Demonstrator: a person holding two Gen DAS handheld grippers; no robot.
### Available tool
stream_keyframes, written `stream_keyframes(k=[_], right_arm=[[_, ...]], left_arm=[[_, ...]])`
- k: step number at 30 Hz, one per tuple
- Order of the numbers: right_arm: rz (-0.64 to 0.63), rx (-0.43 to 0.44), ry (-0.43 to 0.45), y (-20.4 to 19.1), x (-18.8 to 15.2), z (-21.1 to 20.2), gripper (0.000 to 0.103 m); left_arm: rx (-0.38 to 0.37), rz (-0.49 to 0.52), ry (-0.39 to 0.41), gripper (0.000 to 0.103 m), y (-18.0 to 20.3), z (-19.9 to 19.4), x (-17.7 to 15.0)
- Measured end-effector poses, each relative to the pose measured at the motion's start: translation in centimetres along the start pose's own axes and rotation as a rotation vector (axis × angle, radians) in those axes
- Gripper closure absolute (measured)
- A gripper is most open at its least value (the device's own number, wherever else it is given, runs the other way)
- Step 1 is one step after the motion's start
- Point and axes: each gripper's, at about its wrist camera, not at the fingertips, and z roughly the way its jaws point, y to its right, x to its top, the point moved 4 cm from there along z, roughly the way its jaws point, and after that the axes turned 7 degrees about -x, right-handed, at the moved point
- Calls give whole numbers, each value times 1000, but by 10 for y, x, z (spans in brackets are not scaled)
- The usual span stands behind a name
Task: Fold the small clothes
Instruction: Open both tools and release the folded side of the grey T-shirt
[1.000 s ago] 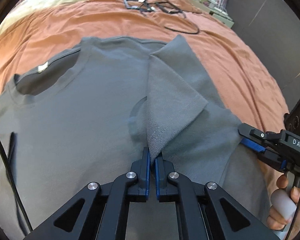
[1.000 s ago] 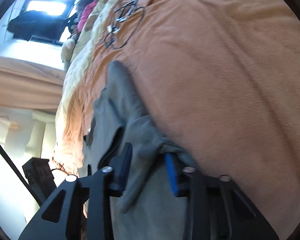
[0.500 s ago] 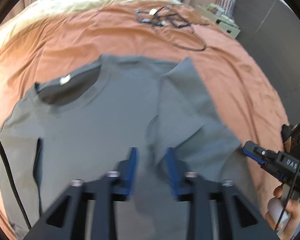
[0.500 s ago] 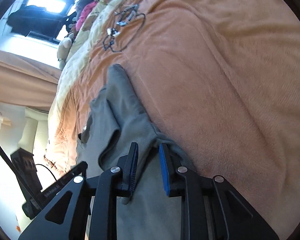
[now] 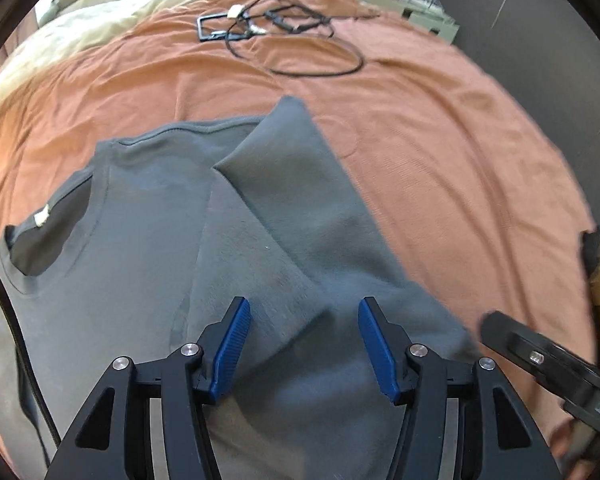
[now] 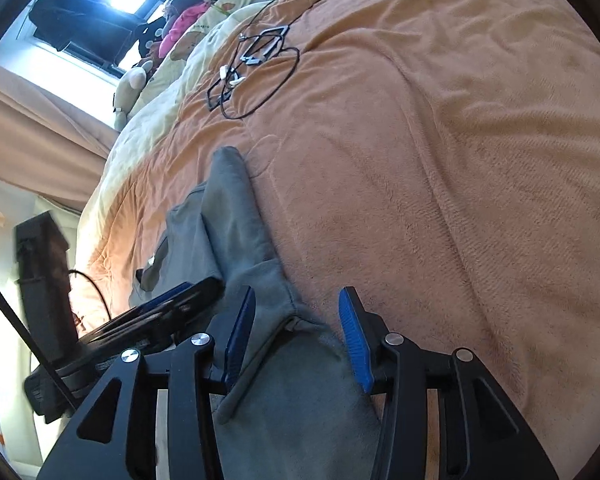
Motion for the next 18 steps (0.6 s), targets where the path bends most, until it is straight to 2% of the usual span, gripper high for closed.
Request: stream_keyframes(k=[1, 2, 3, 5, 6, 11, 13, 18], right_arm=[[-10, -7, -2, -1, -1, 2, 62], [-20, -15, -1, -1, -1, 4, 62], [-30, -24, -3, -2, 0, 6, 62], [-46, -29, -18, -3, 0, 11, 62], [-61, -43, -23, -4, -1, 13, 62], [-75, -78, -24, -7, -1, 8, 62], [-83, -95, -16, -9, 0, 4, 62], [-140, -79, 16, -23, 8, -12, 62]], left_arm=[[21, -8, 1, 50, -3, 3, 0], [38, -21, 10, 63, -7, 4, 0], [33, -31, 14, 67, -10, 4, 0], [17, -38, 21, 89, -16, 0, -1], [31, -33, 20, 92, -19, -2, -2], [74, -46, 38, 93, -46, -19, 1], [67, -69, 48, 93, -57, -26, 2], [78, -90, 62, 93, -82, -37, 6]])
